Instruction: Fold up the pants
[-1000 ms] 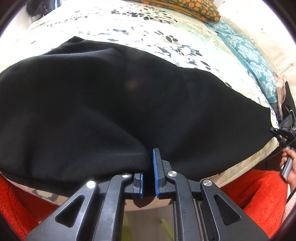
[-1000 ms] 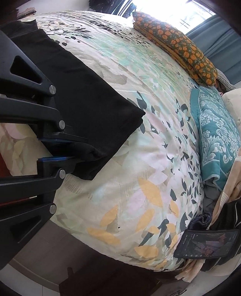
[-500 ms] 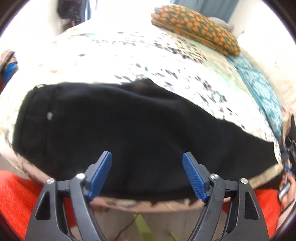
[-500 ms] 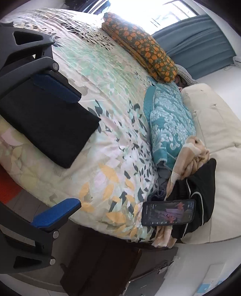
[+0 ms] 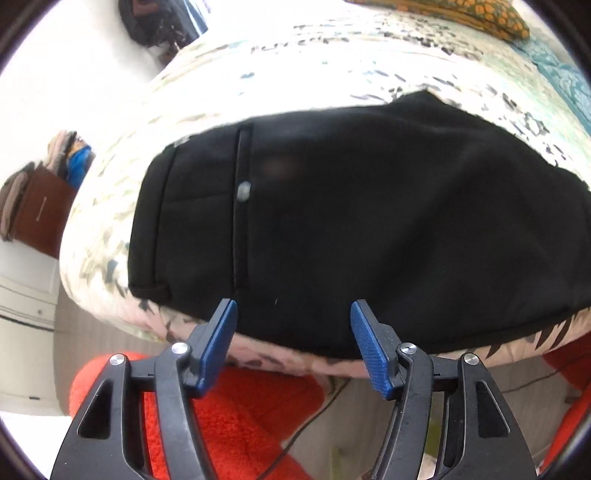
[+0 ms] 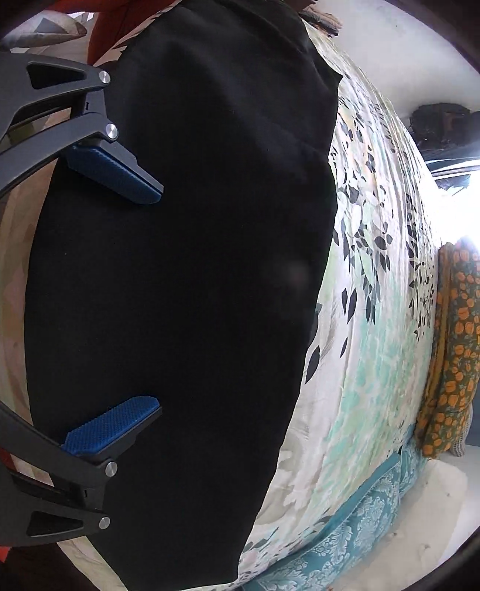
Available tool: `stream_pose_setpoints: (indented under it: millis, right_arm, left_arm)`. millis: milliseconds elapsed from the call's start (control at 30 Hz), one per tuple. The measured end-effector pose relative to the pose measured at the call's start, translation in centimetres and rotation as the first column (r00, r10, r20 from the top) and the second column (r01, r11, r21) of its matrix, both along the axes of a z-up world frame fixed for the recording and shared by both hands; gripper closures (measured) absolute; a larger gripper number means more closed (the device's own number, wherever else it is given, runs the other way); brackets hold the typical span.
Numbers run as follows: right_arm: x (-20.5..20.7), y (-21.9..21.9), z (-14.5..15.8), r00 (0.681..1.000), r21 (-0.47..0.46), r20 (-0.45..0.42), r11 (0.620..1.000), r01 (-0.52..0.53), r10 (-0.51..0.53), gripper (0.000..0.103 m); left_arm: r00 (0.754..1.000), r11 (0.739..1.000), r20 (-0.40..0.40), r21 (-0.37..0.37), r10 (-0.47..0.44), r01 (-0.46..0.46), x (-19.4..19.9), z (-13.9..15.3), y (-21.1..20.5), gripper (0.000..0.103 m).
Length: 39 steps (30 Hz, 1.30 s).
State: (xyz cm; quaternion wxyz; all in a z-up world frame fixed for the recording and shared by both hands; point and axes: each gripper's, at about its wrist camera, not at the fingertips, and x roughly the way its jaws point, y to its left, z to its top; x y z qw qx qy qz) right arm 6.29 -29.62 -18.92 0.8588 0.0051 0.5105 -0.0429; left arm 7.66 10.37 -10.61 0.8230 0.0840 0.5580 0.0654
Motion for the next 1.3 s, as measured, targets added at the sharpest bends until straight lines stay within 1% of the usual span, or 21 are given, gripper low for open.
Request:
stream_pose_setpoints:
  millis: [133,233,300,367,400,467,533,633,733,800,867,933,967,1000,1033,1067,1100,1167,1200,1233,1300]
  right_arm:
    - [-0.4,0.1,0.0,1.000,-0.023,0.027,1.000,0.001,-0.001,0.000]
    - [-0.3,0.2,0.0,0.999,-0.026,0.040,1.000,0.004,-0.003,0.000]
    - [-0.2,0.3,0.1,0.999,-0.026,0.042,1.000,0.003,-0.002,0.000]
    - [-0.2,0.2,0.1,0.999,-0.028,0.037,1.000,0.003,-0.002,0.000]
    - [-0.2,0.3,0.1,0.999,-0.027,0.034,1.000,0.003,-0.002,0.000]
    - [-0.3,0.2,0.2,0.999,-0.026,0.033,1.000,0.002,-0.001,0.000]
    - [-0.1,0.3,0.2,0.999,-0.029,0.035,1.000,0.001,0.000,0.000]
    - [-0.1,0.2,0.1,0.999,-0.028,0.041,1.000,-0.002,0.003,0.000]
    - [0.0,0.2,0.1,0.999,-0.030,0.037,1.000,-0.002,0.003,0.000]
    - [0.1,0.3,0.1,0.999,-0.033,0.037,0.999,0.004,-0.003,0.000]
    - [0.2,0.4,0.1,0.999,-0.037,0.038,0.999,0.014,-0.012,0.000]
    - [0.2,0.5,0.0,0.999,-0.042,0.041,0.999,0.021,-0.019,0.000]
    - [0.2,0.5,0.0,0.999,-0.043,0.042,0.999,0.022,-0.020,0.000]
    - [0.2,0.5,0.1,0.999,-0.043,0.044,0.999,0.022,-0.020,0.000]
    - [0.1,0.4,0.1,0.999,-0.042,0.045,0.999,0.021,-0.019,0.000]
    - [0.0,0.4,0.1,0.999,-0.040,0.046,0.999,0.018,-0.016,0.000]
    - [-0.1,0.4,0.1,0.999,-0.041,0.046,0.999,0.013,-0.011,0.000]
    - [-0.3,0.4,0.1,0.999,-0.040,0.050,0.999,0.008,-0.006,0.000]
    - [-0.3,0.3,0.1,0.999,-0.038,0.052,0.999,0.006,-0.004,0.000]
    - [-0.4,0.3,0.1,0.999,-0.037,0.053,0.999,0.004,-0.002,0.000]
    - [-0.3,0.2,0.0,0.999,-0.035,0.054,0.999,0.003,-0.001,0.000]
  left_arm:
    - [0.984,0.990,0.139,-0.074,-0.109,0.120,3.9,2.8,-4.2,0.018]
    - [0.967,0.985,0.195,-0.028,-0.162,0.170,8.5,2.5,-7.3,0.016]
    - [0.978,0.988,0.140,0.016,-0.156,0.155,11.4,0.4,-7.4,0.016]
    - [0.991,0.985,-0.047,0.111,-0.129,0.133,12.3,-3.7,-6.5,0.019]
    - [0.988,0.982,-0.086,0.127,-0.131,0.142,11.1,-5.2,-5.6,0.019]
    - [0.989,0.973,-0.031,0.178,-0.146,0.149,8.2,-4.8,-3.4,0.008]
    - [0.994,0.965,-0.021,0.237,-0.107,0.109,6.6,-3.8,-0.8,0.005]
    - [1.000,0.981,0.012,0.190,0.026,-0.028,6.2,-1.8,2.9,0.007]
    - [0.995,0.998,0.082,0.010,0.062,-0.063,4.2,0.6,3.0,0.007]
    - [0.995,0.992,0.099,-0.124,-0.011,0.023,2.7,1.3,0.0,0.007]
    - [0.982,0.968,0.107,-0.183,-0.155,0.173,1.8,1.0,-4.9,0.007]
    - [0.939,0.932,0.119,-0.133,-0.323,0.338,0.6,0.3,-10.6,0.007]
    - [0.914,0.913,0.094,-0.073,-0.395,0.402,0.1,-0.7,-13.1,0.007]
    - [0.893,0.893,0.008,-0.017,-0.449,0.449,-0.4,-2.7,-14.8,0.007]
    - [0.873,0.880,-0.127,0.000,-0.472,0.475,-0.8,-4.8,-15.3,0.013]
    - [0.856,0.875,-0.189,-0.035,-0.481,0.483,-1.7,-6.3,-14.4,0.013]
    - [0.846,0.866,-0.199,-0.035,-0.495,0.498,-2.6,-6.2,-13.6,0.012]
    - [0.812,0.826,-0.261,0.080,-0.523,0.558,-4.6,-6.4,-12.5,0.015]
    - [0.809,0.820,-0.253,0.092,-0.530,0.566,-5.3,-6.0,-11.8,0.015]
    - [0.818,0.831,-0.237,0.065,-0.525,0.552,-5.6,-5.2,-11.0,0.015]
    - [0.858,0.873,-0.170,-0.034,-0.484,0.486,-5.5,-2.8,-9.1,0.015]
